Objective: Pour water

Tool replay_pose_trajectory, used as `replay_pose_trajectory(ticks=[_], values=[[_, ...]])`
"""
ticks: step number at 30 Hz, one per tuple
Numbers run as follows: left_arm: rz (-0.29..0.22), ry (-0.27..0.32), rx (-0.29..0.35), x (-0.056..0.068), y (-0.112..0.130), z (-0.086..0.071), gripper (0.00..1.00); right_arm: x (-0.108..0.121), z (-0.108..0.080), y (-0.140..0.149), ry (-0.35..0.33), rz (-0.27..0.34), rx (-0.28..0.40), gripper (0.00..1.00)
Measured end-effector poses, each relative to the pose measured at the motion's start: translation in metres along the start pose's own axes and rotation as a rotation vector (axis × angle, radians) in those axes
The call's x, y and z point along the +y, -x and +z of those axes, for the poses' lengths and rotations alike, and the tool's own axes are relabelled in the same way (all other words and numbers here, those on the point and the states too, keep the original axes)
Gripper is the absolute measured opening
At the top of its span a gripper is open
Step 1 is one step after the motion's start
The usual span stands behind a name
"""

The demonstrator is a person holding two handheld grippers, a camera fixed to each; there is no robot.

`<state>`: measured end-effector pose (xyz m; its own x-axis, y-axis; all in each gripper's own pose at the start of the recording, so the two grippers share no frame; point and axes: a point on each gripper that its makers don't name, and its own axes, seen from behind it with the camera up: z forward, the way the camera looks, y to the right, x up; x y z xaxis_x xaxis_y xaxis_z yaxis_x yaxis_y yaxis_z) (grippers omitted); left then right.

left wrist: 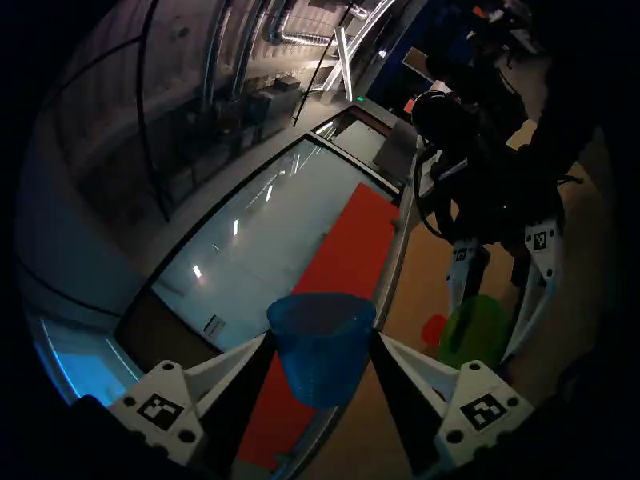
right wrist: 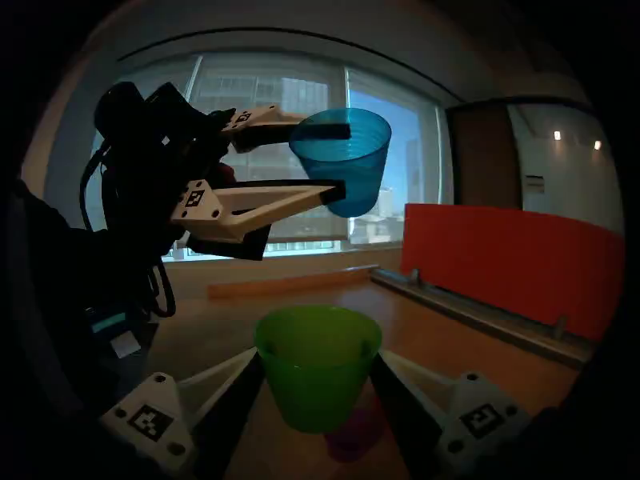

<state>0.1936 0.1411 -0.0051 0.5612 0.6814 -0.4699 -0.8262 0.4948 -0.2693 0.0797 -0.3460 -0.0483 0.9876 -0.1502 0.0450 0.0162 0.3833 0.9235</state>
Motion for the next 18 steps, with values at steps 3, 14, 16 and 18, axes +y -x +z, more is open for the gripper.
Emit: replay_pose_trajectory(ticks=[3,14,16,18], values=[[0.007,0.000,0.005,0.0005,-0.0015,0.0001,0.83,0.0000,-0.0003,0.0001,0.000,0.001,0.000,0.88],[0.071,-0.009,0.016,0.0000,-0.0078,-0.0002,0.83,0.0011,-0.0003,-0.0015,0.004,-0.001,0.001,0.88],[0.080,-0.011,0.017,0.0003,-0.0083,0.0001,0.83,0.0012,-0.0002,-0.0017,0.005,-0.001,0.001,0.88],[0.090,-0.011,0.017,0.0008,-0.0088,0.0005,0.83,0.0012,-0.0003,-0.0016,0.005,-0.001,0.001,0.88]])
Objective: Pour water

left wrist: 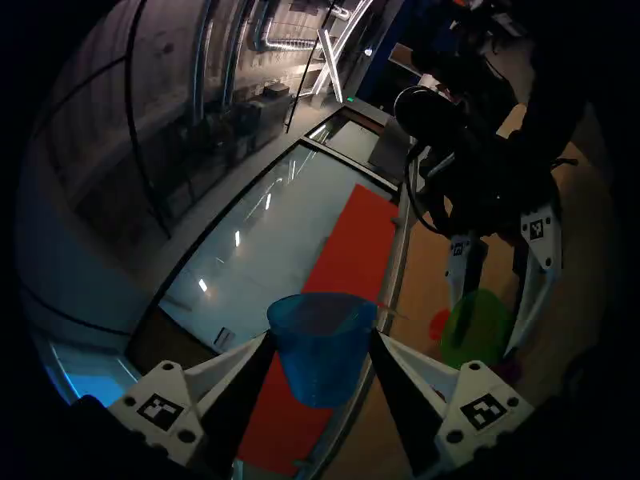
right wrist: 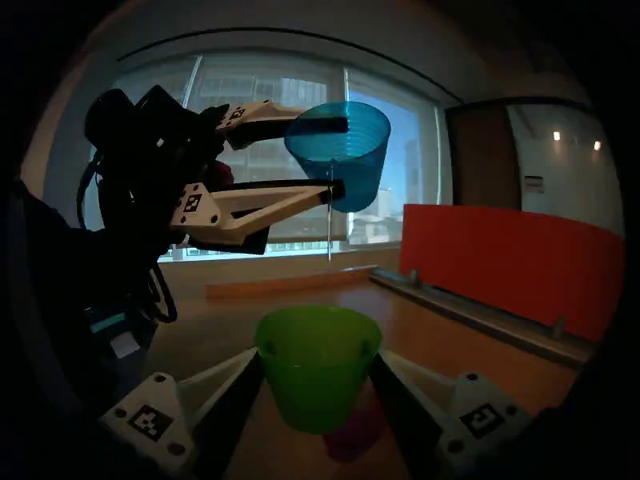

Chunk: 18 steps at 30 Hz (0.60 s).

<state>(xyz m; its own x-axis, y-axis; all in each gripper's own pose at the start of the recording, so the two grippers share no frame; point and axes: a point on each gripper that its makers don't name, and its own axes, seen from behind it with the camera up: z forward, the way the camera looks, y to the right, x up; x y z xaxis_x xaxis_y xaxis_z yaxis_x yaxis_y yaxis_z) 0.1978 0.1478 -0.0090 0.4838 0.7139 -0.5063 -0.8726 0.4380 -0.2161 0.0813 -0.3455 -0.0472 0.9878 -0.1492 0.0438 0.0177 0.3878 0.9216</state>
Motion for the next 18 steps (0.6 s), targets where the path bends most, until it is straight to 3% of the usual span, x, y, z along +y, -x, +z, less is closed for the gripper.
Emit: replay_pose_trajectory(ticks=[18], values=[[0.078,-0.003,0.017,0.0013,-0.0086,0.0005,0.83,0.0006,-0.0020,0.0002,0.003,-0.002,0.000,0.87]])
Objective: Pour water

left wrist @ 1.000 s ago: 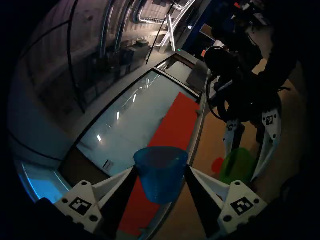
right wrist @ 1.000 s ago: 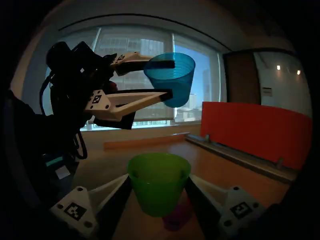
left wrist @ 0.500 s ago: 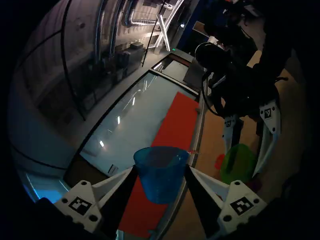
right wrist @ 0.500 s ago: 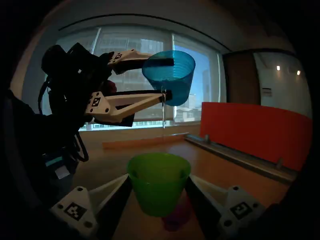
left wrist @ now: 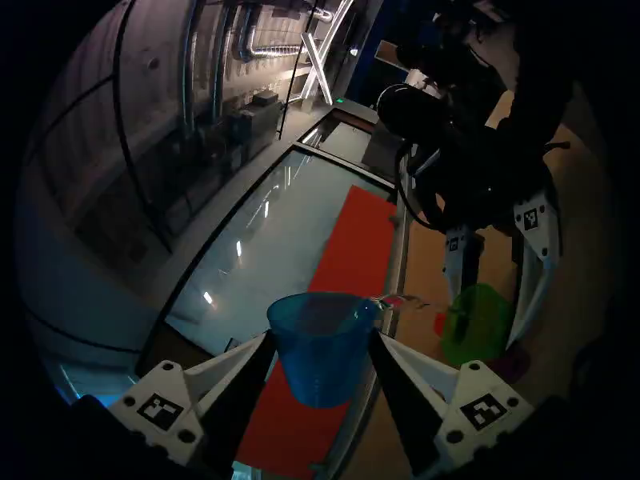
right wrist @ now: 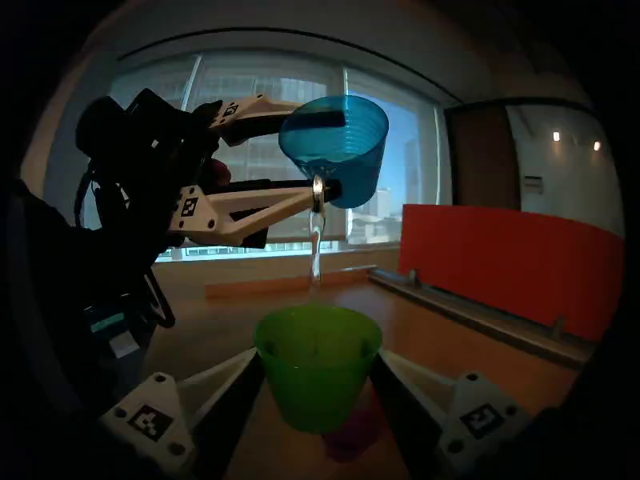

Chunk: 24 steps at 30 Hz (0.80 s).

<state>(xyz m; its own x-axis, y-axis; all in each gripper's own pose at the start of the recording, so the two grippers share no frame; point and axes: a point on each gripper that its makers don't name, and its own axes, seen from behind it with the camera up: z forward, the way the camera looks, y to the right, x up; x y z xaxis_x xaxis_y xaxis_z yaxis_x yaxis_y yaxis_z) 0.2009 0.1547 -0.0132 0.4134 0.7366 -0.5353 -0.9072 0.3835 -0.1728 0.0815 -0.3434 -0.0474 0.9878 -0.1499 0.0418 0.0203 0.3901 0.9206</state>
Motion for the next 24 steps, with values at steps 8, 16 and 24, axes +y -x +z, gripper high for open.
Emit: replay_pose_trajectory(ticks=[8,16,24], values=[[0.020,0.002,0.000,0.0006,0.0000,-0.0007,0.83,-0.0006,-0.0005,0.0000,0.000,-0.005,-0.001,0.88],[0.049,0.000,0.002,0.0022,-0.0015,-0.0023,0.83,-0.0004,-0.0007,-0.0012,0.000,-0.007,0.001,0.88],[0.066,-0.006,-0.002,0.0013,-0.0005,-0.0023,0.83,-0.0010,-0.0014,-0.0019,0.000,-0.008,0.002,0.88]])
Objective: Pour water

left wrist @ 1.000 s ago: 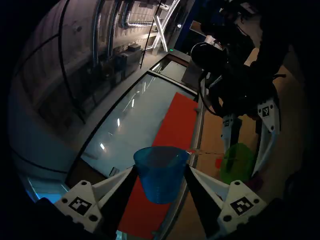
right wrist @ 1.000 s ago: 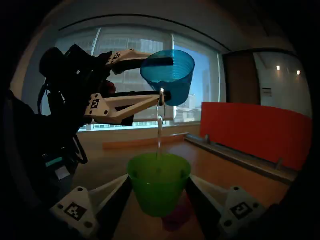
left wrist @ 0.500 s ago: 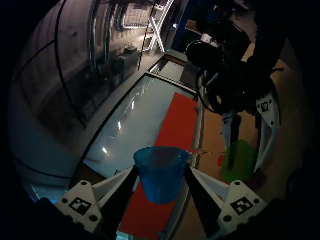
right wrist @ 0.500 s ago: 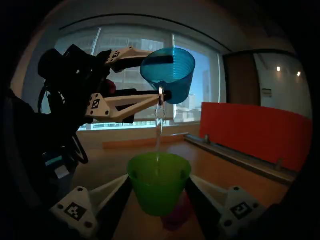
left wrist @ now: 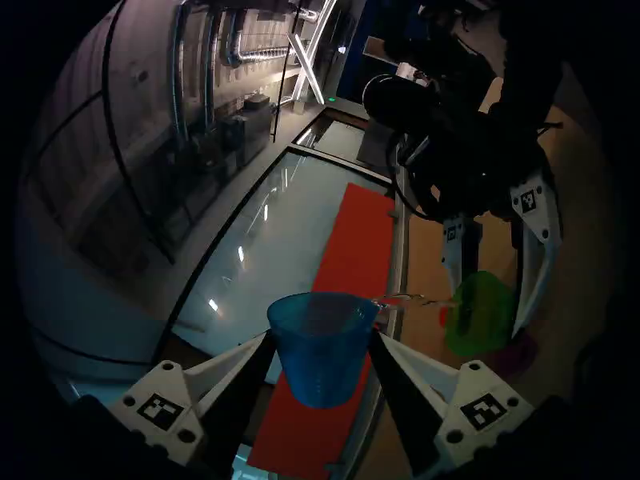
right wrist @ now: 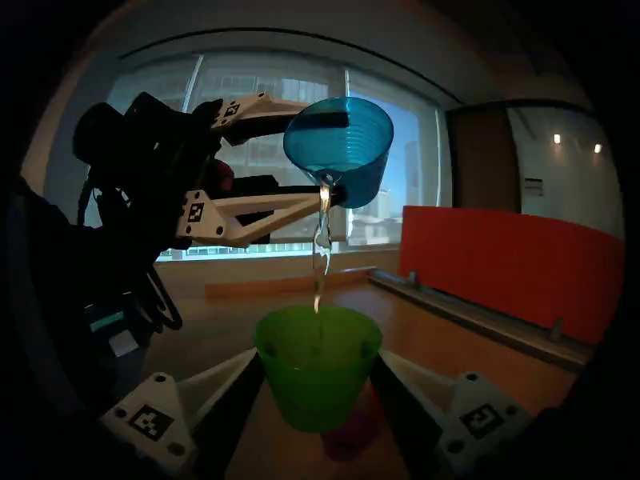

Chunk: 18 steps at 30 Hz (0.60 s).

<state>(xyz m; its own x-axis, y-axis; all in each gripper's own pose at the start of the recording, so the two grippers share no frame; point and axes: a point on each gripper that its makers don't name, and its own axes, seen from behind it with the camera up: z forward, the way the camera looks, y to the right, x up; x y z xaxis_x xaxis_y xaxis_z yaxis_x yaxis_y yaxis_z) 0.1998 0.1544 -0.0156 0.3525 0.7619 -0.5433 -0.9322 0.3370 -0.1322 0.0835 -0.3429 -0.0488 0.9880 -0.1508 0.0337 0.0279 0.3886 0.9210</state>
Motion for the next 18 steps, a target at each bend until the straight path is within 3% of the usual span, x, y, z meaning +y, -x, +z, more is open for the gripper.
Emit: replay_pose_trajectory(ticks=[18], values=[[0.026,-0.003,-0.002,-0.0020,0.0010,-0.0012,0.83,-0.0002,-0.0014,-0.0017,-0.002,-0.006,-0.002,0.87]])
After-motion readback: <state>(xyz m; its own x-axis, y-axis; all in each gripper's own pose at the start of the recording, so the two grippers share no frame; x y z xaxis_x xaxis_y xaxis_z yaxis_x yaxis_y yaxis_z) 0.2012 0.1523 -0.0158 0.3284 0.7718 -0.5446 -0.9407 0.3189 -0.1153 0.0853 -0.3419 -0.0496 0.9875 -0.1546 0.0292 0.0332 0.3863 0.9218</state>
